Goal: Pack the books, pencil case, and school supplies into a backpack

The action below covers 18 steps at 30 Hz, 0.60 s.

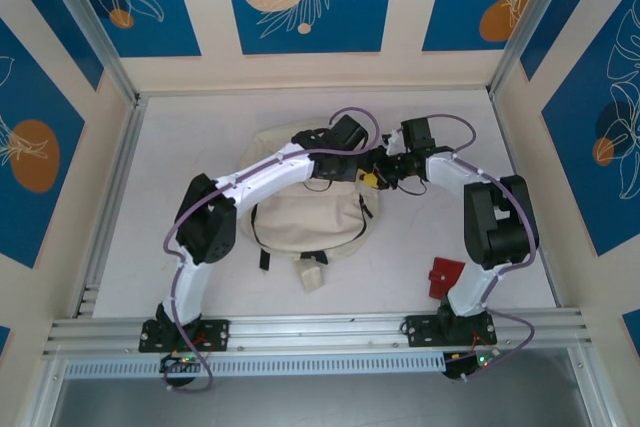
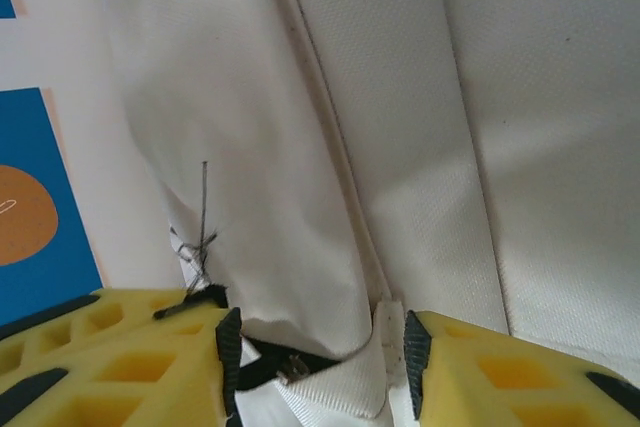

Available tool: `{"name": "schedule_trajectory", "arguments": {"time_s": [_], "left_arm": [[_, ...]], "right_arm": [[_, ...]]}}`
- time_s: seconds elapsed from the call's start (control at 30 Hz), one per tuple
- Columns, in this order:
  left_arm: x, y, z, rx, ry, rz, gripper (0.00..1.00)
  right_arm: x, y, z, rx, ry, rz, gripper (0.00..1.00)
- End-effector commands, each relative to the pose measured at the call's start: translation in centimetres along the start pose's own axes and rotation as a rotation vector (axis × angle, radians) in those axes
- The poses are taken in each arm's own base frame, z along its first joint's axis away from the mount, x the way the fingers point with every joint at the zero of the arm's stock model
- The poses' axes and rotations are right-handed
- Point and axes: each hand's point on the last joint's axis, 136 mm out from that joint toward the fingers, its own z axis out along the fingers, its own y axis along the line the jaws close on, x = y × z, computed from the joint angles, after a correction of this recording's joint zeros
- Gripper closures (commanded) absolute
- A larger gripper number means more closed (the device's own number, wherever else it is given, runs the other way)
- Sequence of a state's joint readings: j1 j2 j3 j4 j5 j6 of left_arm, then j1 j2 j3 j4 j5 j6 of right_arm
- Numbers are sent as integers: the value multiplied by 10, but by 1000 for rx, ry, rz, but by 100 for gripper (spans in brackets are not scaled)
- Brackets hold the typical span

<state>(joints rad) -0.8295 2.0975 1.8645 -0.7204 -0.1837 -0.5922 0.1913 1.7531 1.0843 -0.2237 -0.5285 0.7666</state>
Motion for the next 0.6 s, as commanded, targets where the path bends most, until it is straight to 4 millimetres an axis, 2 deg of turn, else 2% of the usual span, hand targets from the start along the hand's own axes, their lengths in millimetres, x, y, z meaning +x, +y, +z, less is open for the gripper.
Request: {"name": "schedule_trajectory", "arguments": {"time_s": [0.0, 0.1, 0.17, 0.27, 0.37, 0.57], "left_arm": [[-13, 1, -23, 31, -50, -11, 100], [-12, 3, -23, 25, -52, -13, 100], [-12, 5, -24, 21, -55, -13, 100], [-13, 10, -26, 3, -59, -16, 100], [-12, 26, -30, -59, -60, -32, 100], [-7, 68, -45, -189, -74, -53, 100]], "right_arm": [[3, 12, 7, -62, 51, -1, 56], [5, 13, 12, -89, 69, 4, 61], [6, 14, 14, -97, 80, 7, 68], [6, 14, 15, -100, 82, 7, 85], [3, 6, 11, -25, 35, 9, 99], [-5, -22, -8, 188, -93, 0, 100]]}}
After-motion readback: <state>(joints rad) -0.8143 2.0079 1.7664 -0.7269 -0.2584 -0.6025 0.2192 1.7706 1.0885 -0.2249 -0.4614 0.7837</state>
